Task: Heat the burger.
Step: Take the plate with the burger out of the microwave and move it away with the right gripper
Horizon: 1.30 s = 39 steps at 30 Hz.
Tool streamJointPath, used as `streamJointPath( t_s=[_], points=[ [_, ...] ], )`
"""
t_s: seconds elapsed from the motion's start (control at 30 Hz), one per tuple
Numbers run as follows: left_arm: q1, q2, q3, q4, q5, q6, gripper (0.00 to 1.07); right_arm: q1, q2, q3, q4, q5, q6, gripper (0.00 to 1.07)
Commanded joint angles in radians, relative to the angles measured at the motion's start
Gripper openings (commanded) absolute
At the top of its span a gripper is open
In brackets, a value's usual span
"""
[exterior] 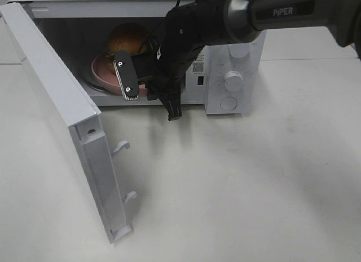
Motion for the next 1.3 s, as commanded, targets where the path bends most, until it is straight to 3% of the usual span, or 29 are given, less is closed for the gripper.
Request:
streamJointPath(
  t_s=[0.03,0.17,1.3],
  points=[
    [-0.004,-0.016,0.002,-0.001,-0.015,-0.008,1.00,0.000,-0.063,0.045,-0.011,-0.091,-0.007,0.00],
    [-0.004,-0.016,0.002,-0.001,-0.015,-0.008,1.00,0.002,-0.123,0.148,-0.009,-0.161,-0.037,0.00],
    [-0.004,-0.016,0.002,-0.001,-0.015,-0.008,1.00,0.025,-0.488,0.665,-0.010,-0.286,-0.106,0.00]
  ],
)
